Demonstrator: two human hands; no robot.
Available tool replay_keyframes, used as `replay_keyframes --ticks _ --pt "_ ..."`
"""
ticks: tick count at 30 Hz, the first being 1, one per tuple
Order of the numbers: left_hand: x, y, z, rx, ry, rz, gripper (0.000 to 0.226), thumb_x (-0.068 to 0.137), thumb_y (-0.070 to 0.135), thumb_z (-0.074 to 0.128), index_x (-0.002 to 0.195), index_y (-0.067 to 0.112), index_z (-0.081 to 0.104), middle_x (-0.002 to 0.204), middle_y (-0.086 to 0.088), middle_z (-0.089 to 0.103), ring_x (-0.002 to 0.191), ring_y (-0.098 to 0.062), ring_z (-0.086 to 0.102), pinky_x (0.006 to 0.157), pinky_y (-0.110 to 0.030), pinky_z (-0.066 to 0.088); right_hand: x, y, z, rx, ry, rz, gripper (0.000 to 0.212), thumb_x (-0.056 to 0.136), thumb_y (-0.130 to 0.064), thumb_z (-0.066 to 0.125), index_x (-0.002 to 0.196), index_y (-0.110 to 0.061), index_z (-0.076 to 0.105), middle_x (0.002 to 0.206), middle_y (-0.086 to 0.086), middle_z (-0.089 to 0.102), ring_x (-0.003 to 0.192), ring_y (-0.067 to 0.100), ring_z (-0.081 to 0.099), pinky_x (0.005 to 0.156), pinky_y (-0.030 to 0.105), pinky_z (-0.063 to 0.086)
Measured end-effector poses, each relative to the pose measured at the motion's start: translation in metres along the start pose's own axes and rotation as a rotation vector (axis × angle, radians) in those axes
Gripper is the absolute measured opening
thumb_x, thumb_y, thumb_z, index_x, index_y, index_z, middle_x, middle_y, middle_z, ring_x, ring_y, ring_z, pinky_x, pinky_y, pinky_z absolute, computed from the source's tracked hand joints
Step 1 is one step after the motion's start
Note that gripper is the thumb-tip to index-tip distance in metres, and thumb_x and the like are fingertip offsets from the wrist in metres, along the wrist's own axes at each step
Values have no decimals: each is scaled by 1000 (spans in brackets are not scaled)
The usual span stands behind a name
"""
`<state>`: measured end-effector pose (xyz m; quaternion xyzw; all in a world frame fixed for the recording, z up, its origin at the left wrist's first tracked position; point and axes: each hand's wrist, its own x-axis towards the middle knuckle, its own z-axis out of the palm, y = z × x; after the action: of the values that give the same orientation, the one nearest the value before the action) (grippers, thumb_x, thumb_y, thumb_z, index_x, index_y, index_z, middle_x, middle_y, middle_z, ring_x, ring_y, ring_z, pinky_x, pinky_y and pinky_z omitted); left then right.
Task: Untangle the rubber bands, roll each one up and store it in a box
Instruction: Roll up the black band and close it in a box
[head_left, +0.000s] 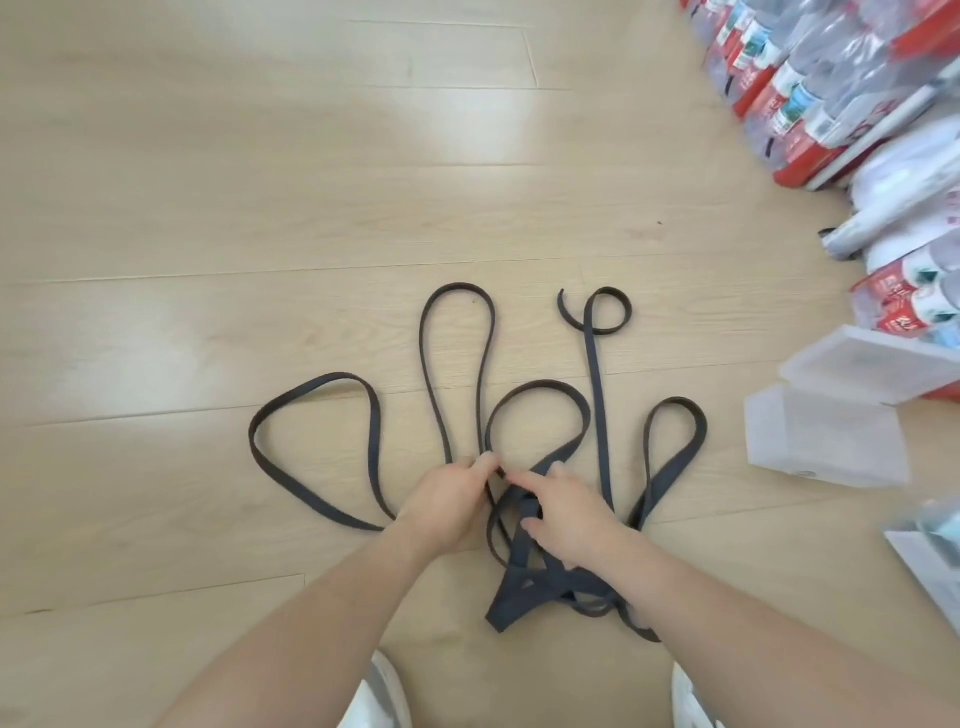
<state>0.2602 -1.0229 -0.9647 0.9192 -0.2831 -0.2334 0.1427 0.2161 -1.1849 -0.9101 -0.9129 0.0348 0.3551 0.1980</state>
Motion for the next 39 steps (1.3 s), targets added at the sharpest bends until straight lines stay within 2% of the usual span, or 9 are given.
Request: replay_keyframes --ticks 3,8,13,16,19,22,26,33,39 --pt "0 0 4 39 -38 56 31 93 17 45 122 26 53 102 -2 59 89 -27 62 73 -34 48 3 3 -1 -48 -78 -24 52 94 -24 49 143 -39 38 120 6 56 76 17 57 67 28 49" --pt "0 -3 -9 0 -16 -36 19 92 17 51 103 19 67 100 -3 57 94 -27 60 78 -32 46 3 22 -11 -40 46 73 9 80 -21 60 87 -27 60 93 -1 65 89 21 61 75 31 52" --pt "-36 -23 -99 -837 689 -571 11 87 10 65 97 13 70 78 -4 64 60 -5 55 72 -24 48 10 59 -69 78 491 299 11 87 -25 58 96 -22 63 89 6 70 88 30 63 76 36 52" --pt "-71 -28 -167 -1127 1022 -547 12 91 4 59 101 9 65 71 0 58 46 0 47 54 -14 45 13 64 -96 101 478 412 26 93 -22 50 117 -22 58 100 10 67 91 33 59 74 36 50" --pt "-103 -15 -211 -1084 992 -363 17 92 2 57 91 17 65 73 0 57 51 -3 48 54 -14 43 4 26 -115 -63 269 466 62 90 -25 52 146 -30 26 126 17 48 107 36 53 77 37 45" --pt "-124 8 -241 -1028 924 -223 25 92 2 56 85 25 64 73 -3 56 56 -11 46 54 -19 41 -20 -58 -138 15 197 68 85 82 -23 66 150 -38 19 145 13 30 129 31 37 98 40 42" --pt "-154 36 -287 -1085 944 -53 22 93 0 53 86 19 61 64 12 57 53 -8 46 52 -17 39 -59 -157 -134 472 -83 -384 21 87 -23 67 107 -27 68 106 -7 66 97 10 62 83 29 54" --pt "-243 26 -372 -1423 1401 157 16 100 10 42 94 12 56 72 3 56 60 -7 50 60 -21 42 -69 -109 -114 136 94 -152 23 94 -25 54 76 -13 62 72 -2 57 68 16 52 67 29 45" --pt "-248 33 -336 -882 955 -253 12 89 4 61 86 15 63 70 -2 56 49 -5 52 56 -21 46 -130 -177 -191 317 449 -337 24 97 -11 36 86 -12 57 74 9 69 55 22 61 44 28 52"
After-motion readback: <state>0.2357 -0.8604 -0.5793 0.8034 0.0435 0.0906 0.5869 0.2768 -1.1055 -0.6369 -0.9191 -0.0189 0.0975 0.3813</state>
